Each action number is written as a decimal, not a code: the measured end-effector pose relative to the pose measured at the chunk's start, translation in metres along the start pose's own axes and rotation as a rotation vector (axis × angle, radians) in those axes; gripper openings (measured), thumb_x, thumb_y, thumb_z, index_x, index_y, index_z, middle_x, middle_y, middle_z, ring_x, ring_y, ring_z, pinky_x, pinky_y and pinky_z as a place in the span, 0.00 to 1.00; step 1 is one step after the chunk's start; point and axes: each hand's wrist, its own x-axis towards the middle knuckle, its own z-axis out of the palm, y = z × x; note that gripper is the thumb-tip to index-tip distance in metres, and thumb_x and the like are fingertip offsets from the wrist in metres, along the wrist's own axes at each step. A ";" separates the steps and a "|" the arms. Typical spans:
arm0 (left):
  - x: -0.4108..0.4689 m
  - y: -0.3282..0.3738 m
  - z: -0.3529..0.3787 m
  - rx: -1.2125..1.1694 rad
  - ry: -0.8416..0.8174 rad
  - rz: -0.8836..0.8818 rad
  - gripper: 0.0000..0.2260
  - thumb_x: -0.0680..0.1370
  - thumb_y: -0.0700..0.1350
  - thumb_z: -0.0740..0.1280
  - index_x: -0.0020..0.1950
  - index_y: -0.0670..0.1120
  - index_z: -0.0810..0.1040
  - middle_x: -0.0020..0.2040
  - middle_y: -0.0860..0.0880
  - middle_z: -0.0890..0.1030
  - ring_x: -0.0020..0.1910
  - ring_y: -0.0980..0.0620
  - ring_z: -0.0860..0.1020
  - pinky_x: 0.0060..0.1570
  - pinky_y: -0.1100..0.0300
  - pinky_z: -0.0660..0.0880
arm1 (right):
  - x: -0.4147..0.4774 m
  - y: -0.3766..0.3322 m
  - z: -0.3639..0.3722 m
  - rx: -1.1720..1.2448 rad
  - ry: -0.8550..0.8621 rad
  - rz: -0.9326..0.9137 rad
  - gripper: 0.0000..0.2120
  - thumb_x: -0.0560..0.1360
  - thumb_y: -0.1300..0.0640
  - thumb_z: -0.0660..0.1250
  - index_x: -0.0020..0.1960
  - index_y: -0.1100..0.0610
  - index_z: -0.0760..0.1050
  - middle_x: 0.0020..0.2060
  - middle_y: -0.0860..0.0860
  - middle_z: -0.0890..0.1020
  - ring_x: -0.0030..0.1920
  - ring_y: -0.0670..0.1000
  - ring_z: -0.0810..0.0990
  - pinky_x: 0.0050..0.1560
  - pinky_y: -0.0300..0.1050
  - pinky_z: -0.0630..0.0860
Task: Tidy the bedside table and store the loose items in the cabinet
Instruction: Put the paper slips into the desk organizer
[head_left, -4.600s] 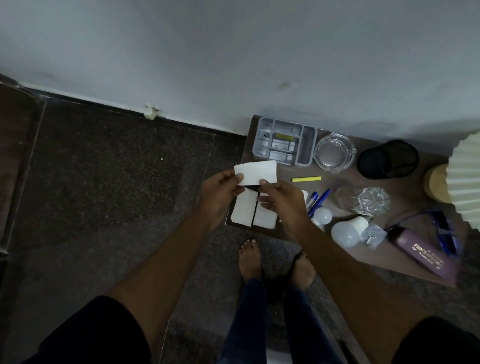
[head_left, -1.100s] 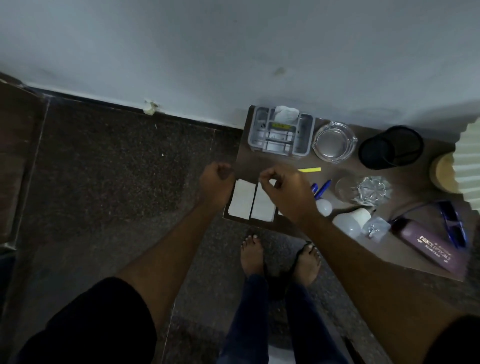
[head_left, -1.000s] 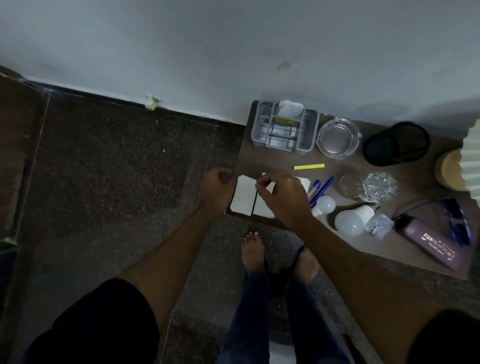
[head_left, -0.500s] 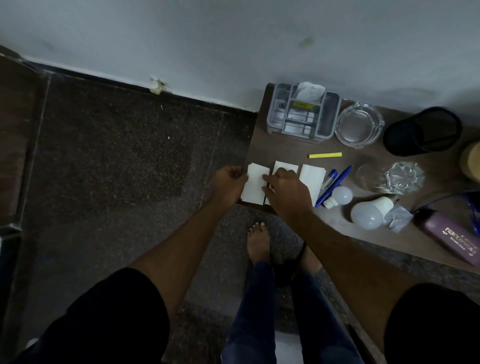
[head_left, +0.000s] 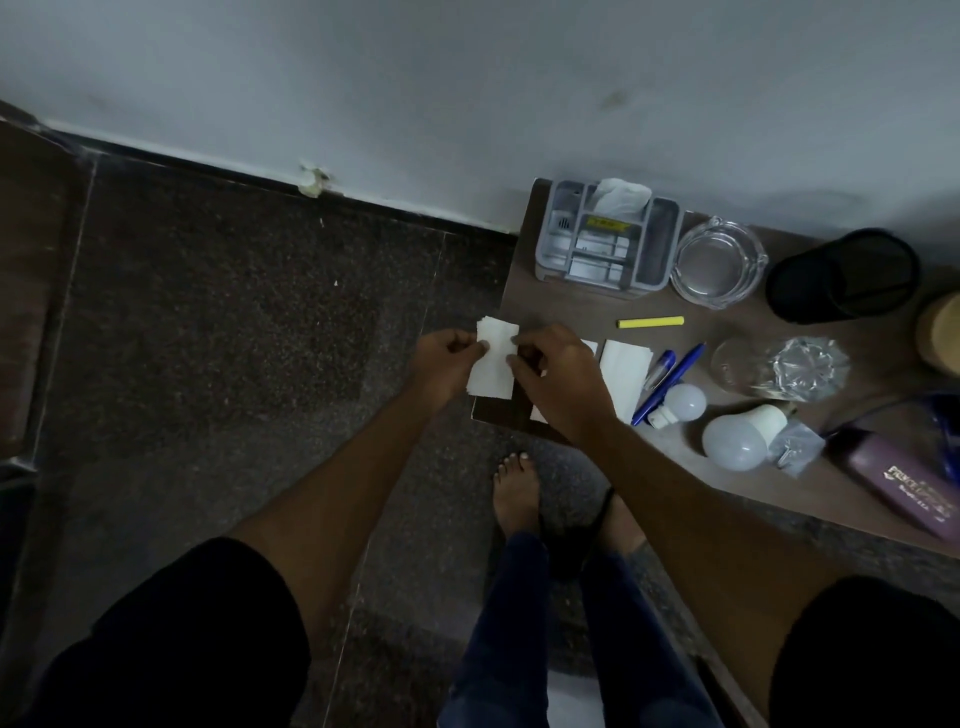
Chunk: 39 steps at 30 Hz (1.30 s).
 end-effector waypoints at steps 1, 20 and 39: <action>0.000 0.004 -0.003 -0.021 -0.014 0.019 0.04 0.78 0.42 0.71 0.48 0.42 0.83 0.44 0.48 0.83 0.40 0.55 0.81 0.42 0.59 0.80 | -0.001 -0.001 -0.004 0.070 0.050 0.024 0.12 0.77 0.54 0.72 0.58 0.58 0.81 0.52 0.52 0.82 0.49 0.49 0.79 0.47 0.29 0.70; -0.024 0.119 0.007 -0.056 -0.199 0.455 0.07 0.78 0.40 0.71 0.54 0.39 0.82 0.50 0.45 0.85 0.48 0.51 0.85 0.44 0.58 0.83 | 0.020 0.005 -0.125 0.543 0.080 0.099 0.05 0.77 0.59 0.72 0.48 0.61 0.80 0.45 0.53 0.85 0.48 0.49 0.85 0.45 0.45 0.83; 0.004 0.175 0.029 0.215 0.028 0.653 0.08 0.75 0.42 0.75 0.51 0.39 0.85 0.46 0.45 0.86 0.41 0.55 0.81 0.47 0.67 0.78 | 0.067 0.024 -0.146 0.094 0.359 -0.035 0.03 0.74 0.52 0.73 0.42 0.48 0.80 0.33 0.38 0.78 0.32 0.36 0.76 0.38 0.30 0.71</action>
